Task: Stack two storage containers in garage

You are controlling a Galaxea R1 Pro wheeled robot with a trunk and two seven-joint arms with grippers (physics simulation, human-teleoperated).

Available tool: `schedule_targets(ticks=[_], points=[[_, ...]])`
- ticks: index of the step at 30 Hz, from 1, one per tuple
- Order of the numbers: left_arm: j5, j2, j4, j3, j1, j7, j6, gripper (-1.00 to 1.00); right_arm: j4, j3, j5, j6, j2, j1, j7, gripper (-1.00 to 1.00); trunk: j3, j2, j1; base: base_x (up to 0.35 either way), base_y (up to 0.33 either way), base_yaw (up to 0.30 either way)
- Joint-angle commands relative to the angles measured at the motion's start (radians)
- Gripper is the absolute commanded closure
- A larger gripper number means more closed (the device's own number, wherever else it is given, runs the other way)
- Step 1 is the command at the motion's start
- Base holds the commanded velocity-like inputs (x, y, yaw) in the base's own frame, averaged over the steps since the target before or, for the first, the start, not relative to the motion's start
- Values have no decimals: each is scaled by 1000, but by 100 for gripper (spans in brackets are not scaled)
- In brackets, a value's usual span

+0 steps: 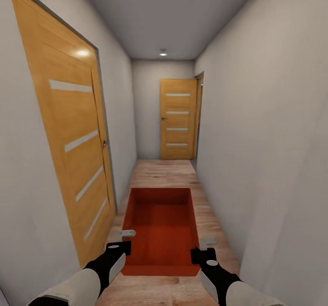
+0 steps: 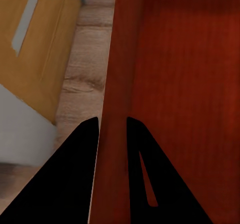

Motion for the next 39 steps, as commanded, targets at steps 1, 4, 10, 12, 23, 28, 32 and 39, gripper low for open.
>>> schedule_targets(ticks=[1,4,10,12,23,28,32,39], points=[[-19,37,-5,12,0,23,-20,100,2,-22,-9,0,0,0,4,100,0,-1,1,323,100,-226],[-19,37,-5,12,0,23,-20,100,2,-22,-9,1,0,0,4,100,0,-1,1,323,39,-138],[-19,38,-5,12,0,23,-19,100,2,-22,-9,1,0,0,5,100,0,-1,1,323,3,-13],[-19,38,-5,12,0,23,-19,100,2,-22,-9,2,0,0,5,100,0,-1,1,323,0,-1],[-19,38,-4,12,0,23,-19,100,2,-22,-9,3,0,0,4,100,0,-1,1,323,0,0],[-19,38,-4,12,0,23,-20,100,2,-22,-9,1,0,0,4,100,0,-1,1,323,0,0],[-19,39,-4,12,0,23,-20,100,2,-22,-9,1,0,0,4,100,0,-1,1,323,0,0],[-19,40,-4,12,0,23,-20,100,2,-22,-8,0,0,0,4,100,0,-1,1,323,0,0]])
